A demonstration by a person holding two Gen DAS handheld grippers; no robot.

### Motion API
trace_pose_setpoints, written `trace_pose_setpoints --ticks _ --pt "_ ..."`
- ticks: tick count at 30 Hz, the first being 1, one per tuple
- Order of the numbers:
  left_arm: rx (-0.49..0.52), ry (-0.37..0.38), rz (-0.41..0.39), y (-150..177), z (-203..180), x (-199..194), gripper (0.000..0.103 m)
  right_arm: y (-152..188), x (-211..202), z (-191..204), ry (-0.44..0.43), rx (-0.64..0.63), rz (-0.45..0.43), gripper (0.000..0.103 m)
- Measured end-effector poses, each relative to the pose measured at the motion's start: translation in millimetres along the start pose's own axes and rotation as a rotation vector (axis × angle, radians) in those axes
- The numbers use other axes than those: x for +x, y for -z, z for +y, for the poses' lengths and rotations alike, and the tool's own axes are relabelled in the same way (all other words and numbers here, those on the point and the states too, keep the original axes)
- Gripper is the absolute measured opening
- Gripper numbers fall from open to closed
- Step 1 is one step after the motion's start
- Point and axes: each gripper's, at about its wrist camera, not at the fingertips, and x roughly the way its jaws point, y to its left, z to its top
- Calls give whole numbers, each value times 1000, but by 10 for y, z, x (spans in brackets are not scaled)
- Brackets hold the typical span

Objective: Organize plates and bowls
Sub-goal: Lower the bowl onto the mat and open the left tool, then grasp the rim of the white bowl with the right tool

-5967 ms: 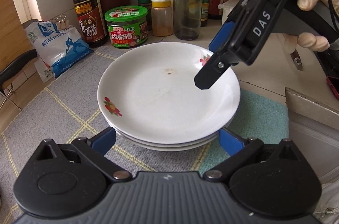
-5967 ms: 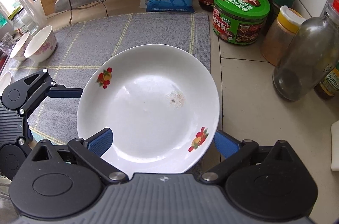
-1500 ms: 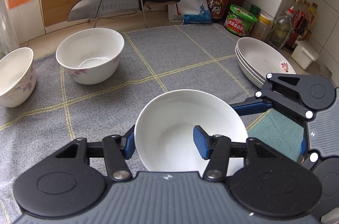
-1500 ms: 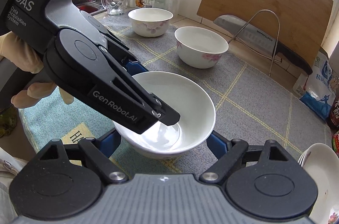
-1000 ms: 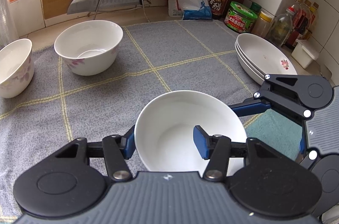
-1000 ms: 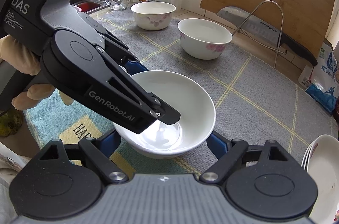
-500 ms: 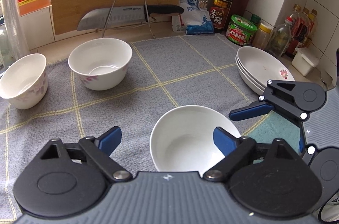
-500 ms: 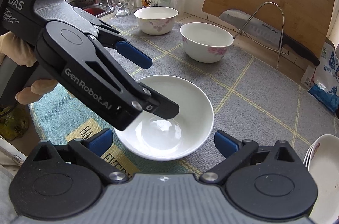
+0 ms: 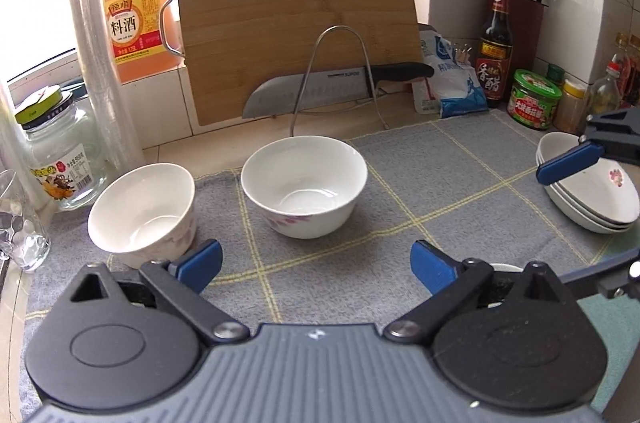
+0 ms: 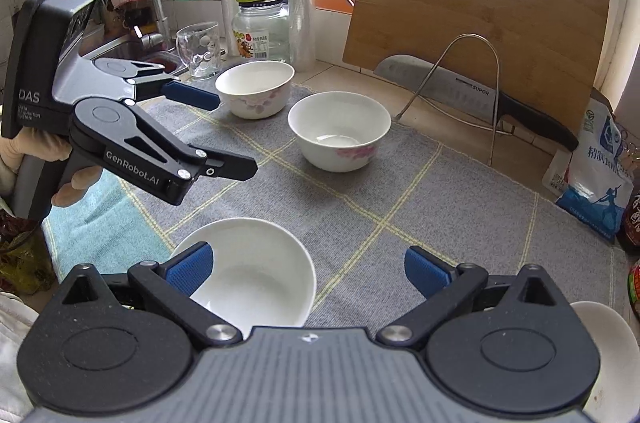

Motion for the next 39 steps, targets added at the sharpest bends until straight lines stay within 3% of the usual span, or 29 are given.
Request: trace_pose_setpoints --ticks 11,27,39 --pt "27 -49 -20 -24 23 440 100 -626 549 -500 -33 30 25 103" --pt "13 -48 -2 -107 -31 828 98 -1098 1480 -693 -106 49 111 101" --pt "14 -20 11 -140 -46 893 87 -1211 1800 -738 -135 64 128 84"
